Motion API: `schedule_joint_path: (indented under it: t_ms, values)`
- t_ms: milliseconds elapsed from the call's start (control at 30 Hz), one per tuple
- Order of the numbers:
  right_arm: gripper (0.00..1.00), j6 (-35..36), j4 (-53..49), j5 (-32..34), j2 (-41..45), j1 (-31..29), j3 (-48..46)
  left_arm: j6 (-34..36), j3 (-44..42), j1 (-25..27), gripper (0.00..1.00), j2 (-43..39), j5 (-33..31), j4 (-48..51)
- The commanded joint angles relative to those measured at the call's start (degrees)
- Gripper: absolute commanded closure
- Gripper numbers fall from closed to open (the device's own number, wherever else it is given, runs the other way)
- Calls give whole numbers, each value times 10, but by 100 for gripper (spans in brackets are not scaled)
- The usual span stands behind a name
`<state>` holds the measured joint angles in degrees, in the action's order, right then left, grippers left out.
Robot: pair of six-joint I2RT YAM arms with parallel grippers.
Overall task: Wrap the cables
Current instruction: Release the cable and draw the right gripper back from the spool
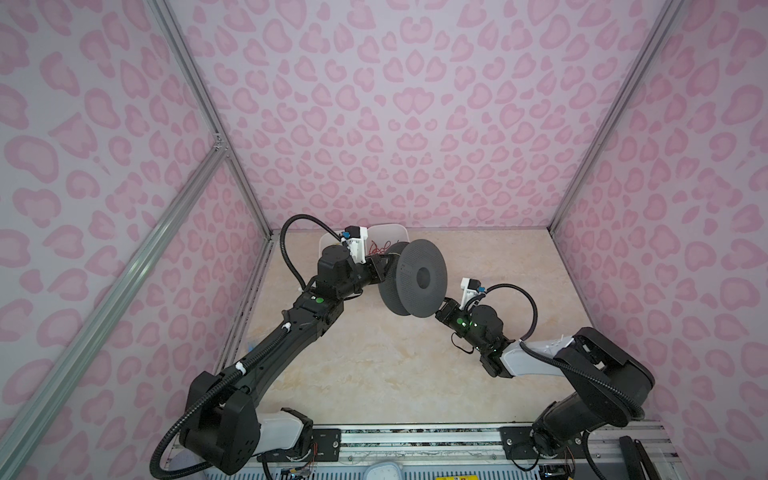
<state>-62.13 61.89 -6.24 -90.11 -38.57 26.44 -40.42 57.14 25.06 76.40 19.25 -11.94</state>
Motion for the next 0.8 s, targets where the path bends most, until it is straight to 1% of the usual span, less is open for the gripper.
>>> schedule_joint_path:
  t_ms: [0, 167, 367, 433, 600, 767]
  values:
    - [100, 7, 18, -49, -8, -17, -2, -51, 10, -1, 96, 12, -18, -180]
    - [100, -10, 98, -80, -42, -34, 9, -48, -4, 4, 96, 17, -25, -184]
    - [100, -31, 182, -97, -83, -64, 30, -36, -30, 19, 96, 18, -45, -187]
    - [100, -38, 190, -98, -85, -69, 30, -33, -38, 22, 96, 16, -53, -188]
    - [100, -29, 194, -109, -79, -78, 36, -12, -47, 37, 96, 14, -68, -185]
    - [100, -25, 177, -113, -69, -82, 45, 6, -52, 55, 96, 20, -78, -183]
